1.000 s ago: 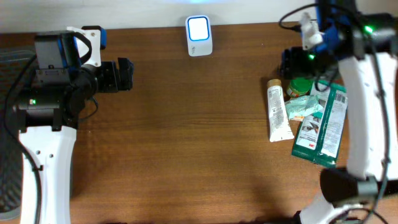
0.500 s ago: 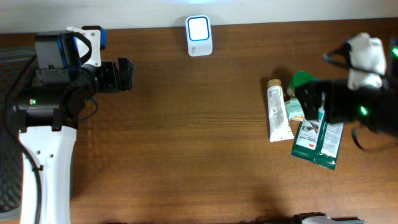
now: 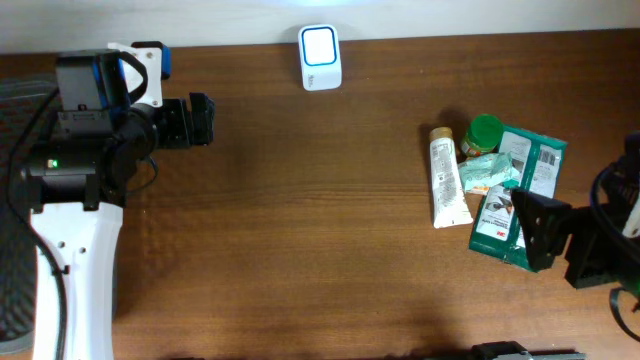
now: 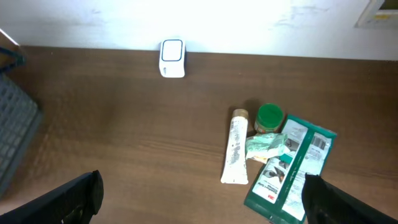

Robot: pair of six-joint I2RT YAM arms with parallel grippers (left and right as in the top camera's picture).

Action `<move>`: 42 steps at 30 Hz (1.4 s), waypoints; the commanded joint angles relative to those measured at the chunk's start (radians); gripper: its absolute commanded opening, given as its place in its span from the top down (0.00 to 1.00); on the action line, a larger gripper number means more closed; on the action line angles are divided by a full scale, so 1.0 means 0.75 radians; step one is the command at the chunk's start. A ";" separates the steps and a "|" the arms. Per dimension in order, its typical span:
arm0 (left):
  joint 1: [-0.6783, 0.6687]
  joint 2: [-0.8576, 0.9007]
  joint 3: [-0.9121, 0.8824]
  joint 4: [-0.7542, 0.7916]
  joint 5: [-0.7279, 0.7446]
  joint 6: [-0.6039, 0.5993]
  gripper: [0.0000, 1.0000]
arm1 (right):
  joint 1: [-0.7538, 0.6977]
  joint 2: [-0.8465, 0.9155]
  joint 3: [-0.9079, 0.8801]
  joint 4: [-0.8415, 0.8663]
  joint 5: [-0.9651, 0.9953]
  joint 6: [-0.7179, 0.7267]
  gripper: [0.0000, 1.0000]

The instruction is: Scan the item barcode

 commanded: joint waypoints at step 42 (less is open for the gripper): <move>0.009 -0.013 0.018 0.001 -0.005 0.016 0.01 | -0.065 -1.562 -3.026 2.165 -0.048 -0.060 0.02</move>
